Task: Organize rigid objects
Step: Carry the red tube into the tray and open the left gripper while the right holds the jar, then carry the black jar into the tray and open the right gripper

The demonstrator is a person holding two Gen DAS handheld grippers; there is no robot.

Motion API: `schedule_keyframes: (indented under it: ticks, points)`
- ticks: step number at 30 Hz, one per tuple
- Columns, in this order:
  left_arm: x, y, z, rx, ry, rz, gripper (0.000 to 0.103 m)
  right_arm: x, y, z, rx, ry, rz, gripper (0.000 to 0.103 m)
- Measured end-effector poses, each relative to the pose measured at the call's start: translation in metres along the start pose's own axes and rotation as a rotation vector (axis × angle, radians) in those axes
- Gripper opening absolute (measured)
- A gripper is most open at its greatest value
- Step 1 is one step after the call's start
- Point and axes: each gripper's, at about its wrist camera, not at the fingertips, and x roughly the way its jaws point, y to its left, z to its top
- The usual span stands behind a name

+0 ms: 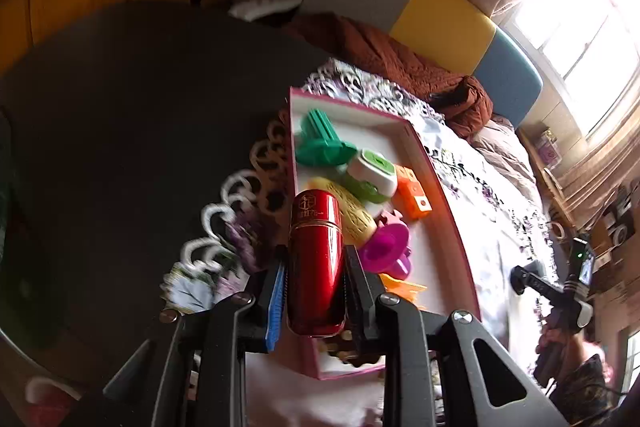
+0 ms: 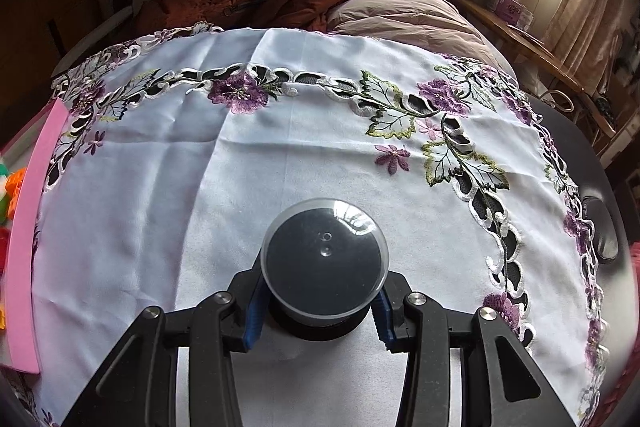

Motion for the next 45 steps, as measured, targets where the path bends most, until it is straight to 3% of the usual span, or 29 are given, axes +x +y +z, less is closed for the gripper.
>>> schedule_keyframes:
  ticks: [6,11,16,26,35,45]
  points:
    - [0.022,-0.020,0.006,0.023,0.026,-0.030,0.025,0.000,0.002,0.000,-0.006,0.002,0.007,0.044]
    - [0.050,-0.032,0.009,0.052,0.059,-0.008,0.026,0.000,0.002,0.001,-0.008,0.004,0.008,0.044]
    - [0.063,-0.027,0.003,0.027,0.108,0.006,0.033,0.000,0.002,0.001,-0.006,0.004,0.009,0.044]
    - [0.038,-0.021,-0.003,0.047,0.038,0.072,0.034,0.000,0.003,0.001,-0.016,0.001,0.001,0.044]
    - [0.013,-0.040,-0.003,0.147,-0.054,0.150,0.034,-0.001,0.006,-0.001,-0.027,0.000,0.007,0.044]
    - [-0.007,-0.046,-0.005,0.182,-0.116,0.171,0.034,-0.005,0.020,-0.004,-0.066,0.004,0.093,0.044]
